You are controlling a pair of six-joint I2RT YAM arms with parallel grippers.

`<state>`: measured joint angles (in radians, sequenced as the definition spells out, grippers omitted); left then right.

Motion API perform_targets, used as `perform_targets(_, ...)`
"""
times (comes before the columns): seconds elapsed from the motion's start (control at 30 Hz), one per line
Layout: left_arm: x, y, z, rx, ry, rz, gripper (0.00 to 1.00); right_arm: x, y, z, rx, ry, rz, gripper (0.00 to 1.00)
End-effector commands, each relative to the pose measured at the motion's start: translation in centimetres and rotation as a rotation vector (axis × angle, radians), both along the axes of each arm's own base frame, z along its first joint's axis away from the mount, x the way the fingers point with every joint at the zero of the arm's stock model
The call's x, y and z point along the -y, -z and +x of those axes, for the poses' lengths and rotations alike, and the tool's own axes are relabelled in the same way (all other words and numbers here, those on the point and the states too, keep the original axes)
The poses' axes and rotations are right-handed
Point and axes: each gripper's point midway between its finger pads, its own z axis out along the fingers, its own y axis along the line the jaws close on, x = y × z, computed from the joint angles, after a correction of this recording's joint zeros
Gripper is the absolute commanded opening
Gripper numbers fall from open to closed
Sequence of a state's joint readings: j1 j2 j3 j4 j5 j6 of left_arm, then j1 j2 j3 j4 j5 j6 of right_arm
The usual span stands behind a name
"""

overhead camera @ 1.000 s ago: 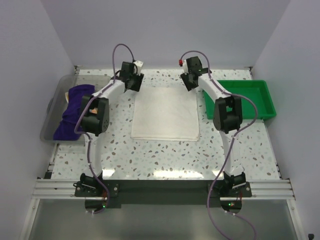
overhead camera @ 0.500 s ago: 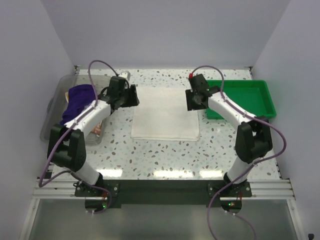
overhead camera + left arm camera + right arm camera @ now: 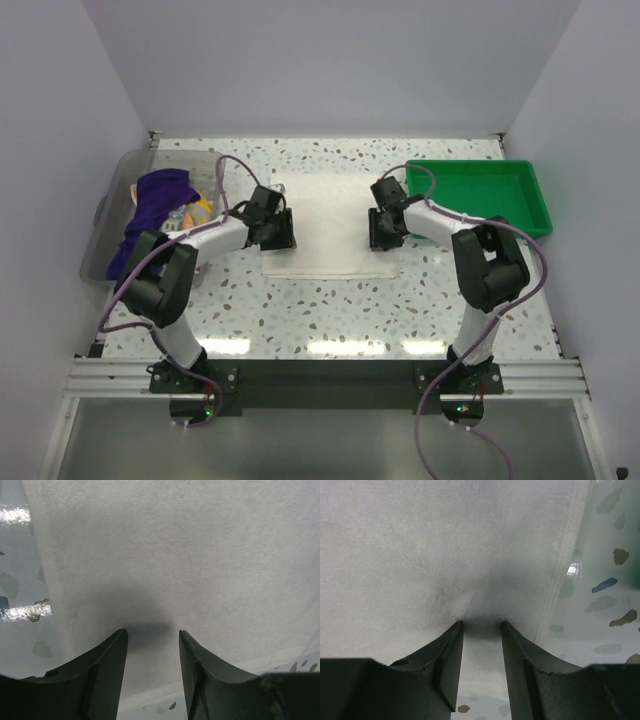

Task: Fold and stack the towels
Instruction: Fold the towel

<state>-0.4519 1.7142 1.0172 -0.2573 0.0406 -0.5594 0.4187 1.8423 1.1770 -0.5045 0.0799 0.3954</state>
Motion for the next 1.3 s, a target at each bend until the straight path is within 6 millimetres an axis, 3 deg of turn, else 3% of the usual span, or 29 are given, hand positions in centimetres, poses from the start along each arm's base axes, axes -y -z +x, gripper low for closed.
perform_targets(0.0,0.7,-0.1,2.7,0.053,-0.054,-0.026,0.51,0.7,0.3,3.6,0.076,0.038,0.0,0.4)
perform_targets(0.1,0.8,0.0,2.9,0.05,-0.06,-0.027,0.52,1.8,0.3,4.5,0.086,0.049,-0.01,0.41)
perform_targets(0.2,0.6,-1.7,2.7,0.077,-0.069,-0.04,0.57,1.8,-1.3,4.8,0.103,0.031,-0.003,0.42)
perform_targets(0.37,-1.5,-3.5,0.9,0.1,-0.125,-0.003,0.63,2.4,-4.3,2.3,0.116,0.094,0.031,0.43)
perform_targets(0.57,-2.8,-3.2,-2.4,0.058,-0.12,0.0,0.59,5.4,-4.1,-1.4,0.084,0.217,-0.049,0.4)
perform_targets(0.73,-3.1,-1.9,-3.7,0.016,-0.107,0.012,0.56,6.2,-3.7,-1.6,0.086,0.255,-0.072,0.36)
perform_targets(1.27,-2.9,-1.1,-3.8,-0.021,-0.079,0.031,0.56,5.7,-0.5,-1.8,0.03,0.275,-0.06,0.27)
